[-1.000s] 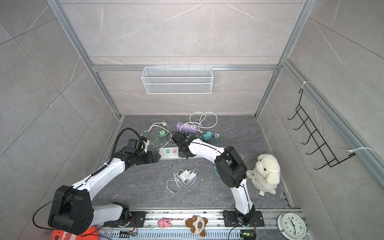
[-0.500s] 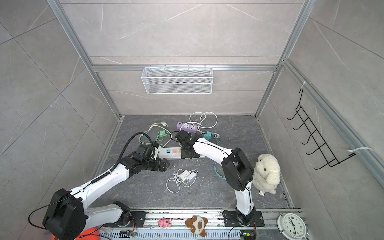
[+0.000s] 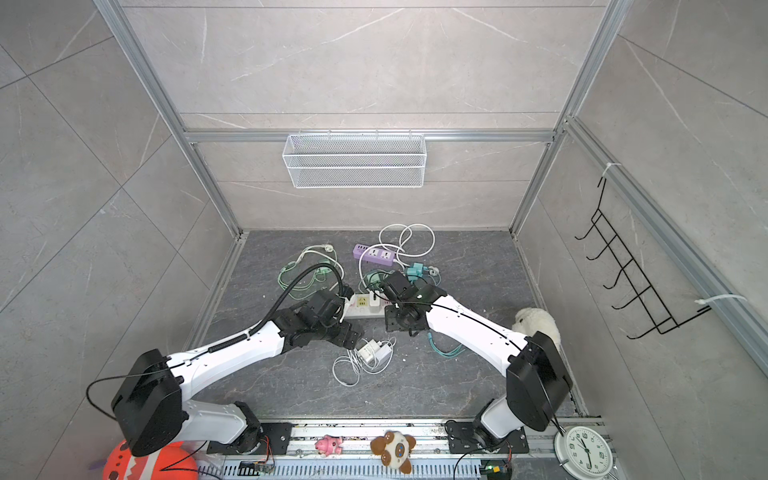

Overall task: Insert the plug
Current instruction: 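Move both grippers toward the white vivo charger nearer the robot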

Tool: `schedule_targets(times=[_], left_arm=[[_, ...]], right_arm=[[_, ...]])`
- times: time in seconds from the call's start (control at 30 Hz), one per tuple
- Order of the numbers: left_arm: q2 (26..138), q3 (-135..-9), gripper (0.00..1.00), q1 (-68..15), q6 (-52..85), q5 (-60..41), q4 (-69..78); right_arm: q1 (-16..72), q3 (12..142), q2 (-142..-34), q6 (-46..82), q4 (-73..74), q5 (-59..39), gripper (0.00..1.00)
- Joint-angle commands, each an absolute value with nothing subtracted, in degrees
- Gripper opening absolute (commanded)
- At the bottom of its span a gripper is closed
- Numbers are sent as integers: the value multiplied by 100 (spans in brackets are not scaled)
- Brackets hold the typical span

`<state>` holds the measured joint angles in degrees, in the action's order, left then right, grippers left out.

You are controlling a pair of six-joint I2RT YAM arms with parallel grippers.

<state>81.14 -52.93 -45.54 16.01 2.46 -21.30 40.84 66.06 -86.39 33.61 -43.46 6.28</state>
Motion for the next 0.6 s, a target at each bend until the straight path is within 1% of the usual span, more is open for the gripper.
schedule_targets(times=[0.0,0.1,0.27,0.33,0.47,0.57], left_arm=[[8569,-5692,91,-4653,1388,663,-2037],[8983,-5942,88,-4765,1428,815,-2109],[9365,-6064,85,-5003,1605,1170,-2064],[9419,-5994,83,-5027,1711,1284,-1963],[9475,-5849,81,-5077,1931,1137,-1912],[9382,-5658,81,-5204,2092,1117,-1947]], right_arm=[[3966,6158,-8551,3423,-4096,484,60],[3944,5900,-8671,3476,-3758,285,59],[3924,5822,-8873,3521,-3339,44,58],[3892,5901,-8924,3484,-3267,14,57],[3849,6153,-9155,3367,-3190,-142,57],[3849,6241,-9278,3340,-3173,-244,57]])
